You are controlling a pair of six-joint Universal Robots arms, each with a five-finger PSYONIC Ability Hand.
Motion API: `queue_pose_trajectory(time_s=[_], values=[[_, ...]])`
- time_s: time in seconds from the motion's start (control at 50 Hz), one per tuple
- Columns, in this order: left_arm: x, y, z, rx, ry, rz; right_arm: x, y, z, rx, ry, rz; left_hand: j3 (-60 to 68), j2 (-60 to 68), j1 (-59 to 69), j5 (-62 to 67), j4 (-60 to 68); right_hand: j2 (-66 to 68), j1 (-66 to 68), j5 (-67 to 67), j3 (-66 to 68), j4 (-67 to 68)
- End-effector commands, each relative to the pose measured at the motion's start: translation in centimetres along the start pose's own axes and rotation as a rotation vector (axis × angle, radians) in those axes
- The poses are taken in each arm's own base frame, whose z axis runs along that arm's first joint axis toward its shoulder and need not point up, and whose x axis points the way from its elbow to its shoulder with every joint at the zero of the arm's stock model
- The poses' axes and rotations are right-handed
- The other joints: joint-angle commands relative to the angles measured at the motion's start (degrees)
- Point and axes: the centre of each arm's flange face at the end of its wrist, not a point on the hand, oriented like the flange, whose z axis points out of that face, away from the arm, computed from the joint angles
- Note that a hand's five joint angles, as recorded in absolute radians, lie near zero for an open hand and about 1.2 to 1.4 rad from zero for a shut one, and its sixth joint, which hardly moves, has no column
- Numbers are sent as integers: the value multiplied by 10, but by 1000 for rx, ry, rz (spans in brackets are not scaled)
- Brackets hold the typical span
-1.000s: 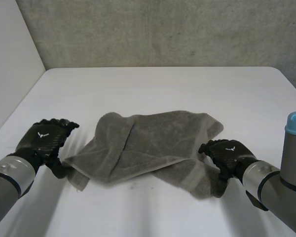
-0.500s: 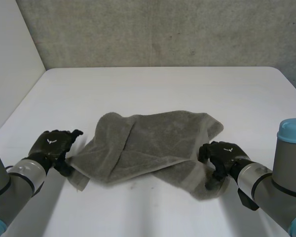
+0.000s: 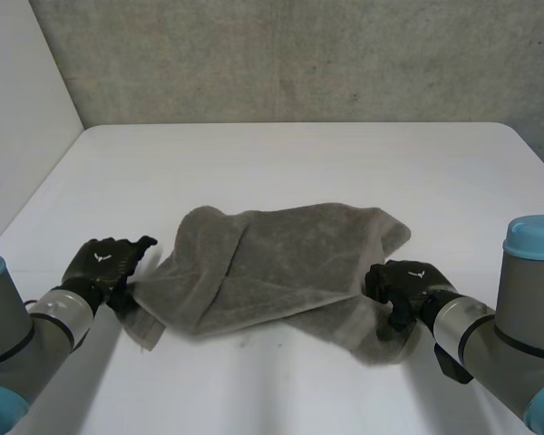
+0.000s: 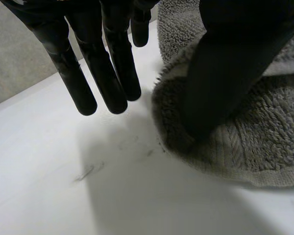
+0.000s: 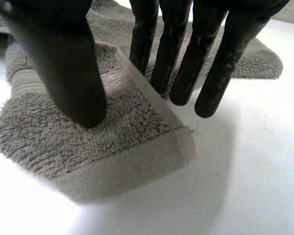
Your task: Fold the towel.
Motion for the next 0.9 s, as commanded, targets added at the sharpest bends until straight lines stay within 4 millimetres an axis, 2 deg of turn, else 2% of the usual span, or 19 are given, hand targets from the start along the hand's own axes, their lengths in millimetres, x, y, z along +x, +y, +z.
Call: queue_pose_trajectory(time_s=[0.02,0.04,0.06,0.1,0.2,0.24,0.32,0.34,0.36,0.38,0.4,0.42,0.54,0.68,0.7,0.72,0.74,0.76,0.9], values=[[5,-1,4,14,42,-12,0,-3,1,13,-2,-5,205,205,629,205,205,169,167,175,171,171],[6,-2,5,18,53,-23,0,-3,1,13,-2,-5,267,266,690,266,266,170,168,175,171,172],[7,-3,6,25,67,-41,1,-6,2,23,0,-9,267,267,691,267,267,241,240,247,243,243],[6,-6,8,37,76,-57,2,-11,3,37,1,-13,267,267,691,267,267,290,288,295,291,292],[4,-16,16,76,103,-107,4,-22,5,72,6,-24,267,267,691,267,267,290,288,296,292,292],[1,-23,21,99,97,-117,6,-32,6,102,10,-34,267,267,691,267,267,290,288,296,292,292],[1,-23,22,98,101,-117,5,-31,7,99,10,-35,267,267,691,267,267,290,288,296,292,292],[1,-22,21,93,97,-117,5,-29,7,94,10,-35,44,44,468,44,44,290,288,296,292,292],[1,-22,21,93,97,-117,5,-26,7,87,8,-35,42,42,466,42,41,290,288,296,292,292],[2,-21,20,84,96,-118,5,-26,7,87,8,-35,-114,-115,309,-115,-115,290,288,296,292,292],[2,-21,20,84,96,-118,4,-24,7,79,5,-33,-116,-117,308,-116,-117,290,288,296,292,292],[3,-18,18,74,94,-119,4,-22,7,75,2,-35,-173,-173,251,-173,-173,290,288,296,292,292],[6,-11,12,47,98,-128,2,-21,7,72,-13,-43,-227,-227,197,-227,-228,290,288,296,292,292],[8,-7,6,26,101,-135,1,-18,4,63,-17,-49,-227,-228,197,-227,-228,290,288,296,292,292],[8,-6,5,21,96,-135,0,-17,4,60,-18,-49,-242,-243,182,-242,-243,290,288,296,292,292],[8,-5,3,16,88,-136,-1,-15,4,56,-20,-49,-320,-321,103,-321,-321,290,288,296,292,292],[8,-5,3,16,88,-136,-1,-15,4,56,-20,-49,-321,-322,102,-322,-322,290,288,296,292,292],[6,-5,3,13,77,-137,-1,-15,3,54,-22,-49,-433,-433,-9,-433,-433,290,288,296,292,292],[0,-14,-2,28,50,-135,-1,-14,3,54,-20,-51,-433,-433,-9,-433,-433,290,288,296,292,292]])
